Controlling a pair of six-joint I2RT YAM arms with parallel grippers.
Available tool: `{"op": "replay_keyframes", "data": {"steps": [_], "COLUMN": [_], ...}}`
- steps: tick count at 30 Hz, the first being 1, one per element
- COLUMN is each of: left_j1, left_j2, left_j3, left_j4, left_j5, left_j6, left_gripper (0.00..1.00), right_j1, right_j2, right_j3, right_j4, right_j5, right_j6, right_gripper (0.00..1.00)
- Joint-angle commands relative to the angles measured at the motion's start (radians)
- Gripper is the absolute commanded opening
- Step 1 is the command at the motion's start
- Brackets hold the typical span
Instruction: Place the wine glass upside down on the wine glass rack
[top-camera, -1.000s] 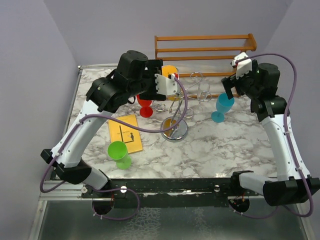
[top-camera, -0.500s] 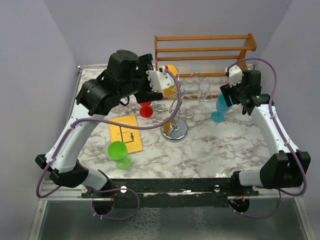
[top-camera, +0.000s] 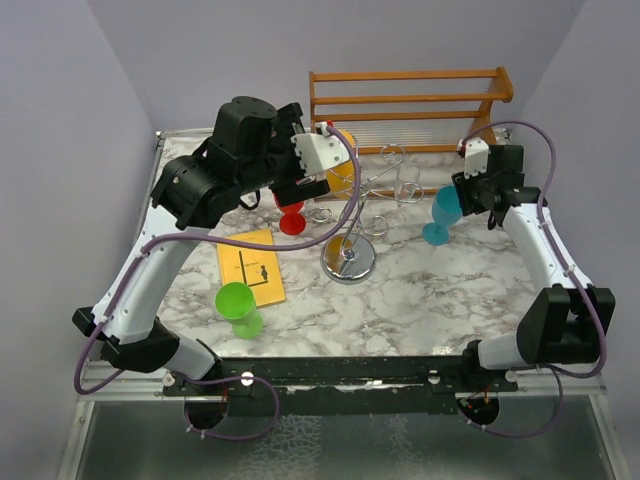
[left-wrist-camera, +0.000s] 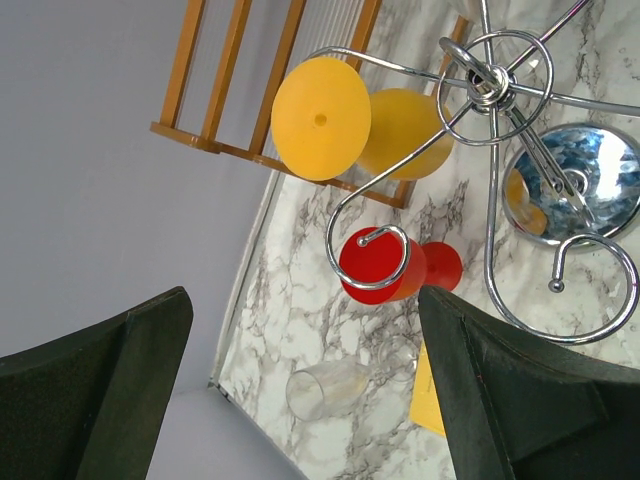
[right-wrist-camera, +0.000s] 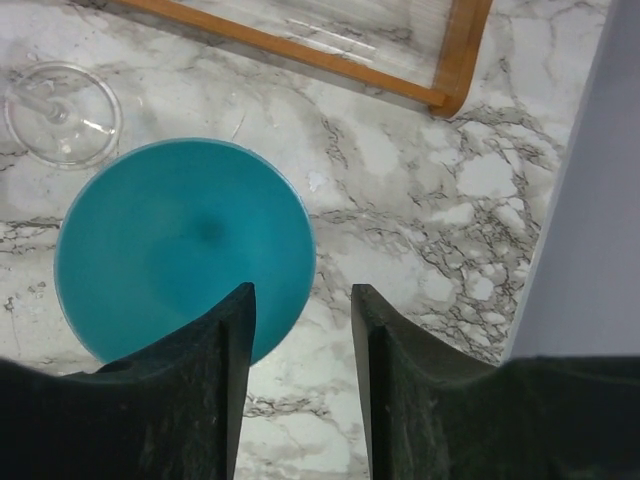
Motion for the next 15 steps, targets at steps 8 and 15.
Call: {"op": "replay_keyframes", "data": {"steps": [8,15], "left_j1": [0.003,0.006], "left_j2": [0.022,0.049], "left_j3": [0.013,0.019], "left_j4": [-0.005,0.019], "left_j5": [0.010,-0.019], "left_j6": [-0.047,-0.086], "left_gripper": [0.99,0.99], "right_j1": [-0.004,-0.009], "right_j2": [0.076,0.066], "right_j3": [0.072,0.073], "right_j4": [-0.040,-0.040], "right_j5": [-0.071,-0.064], "right_j6": [0.024,0.019], "right_gripper": [0.23,0.01]}}
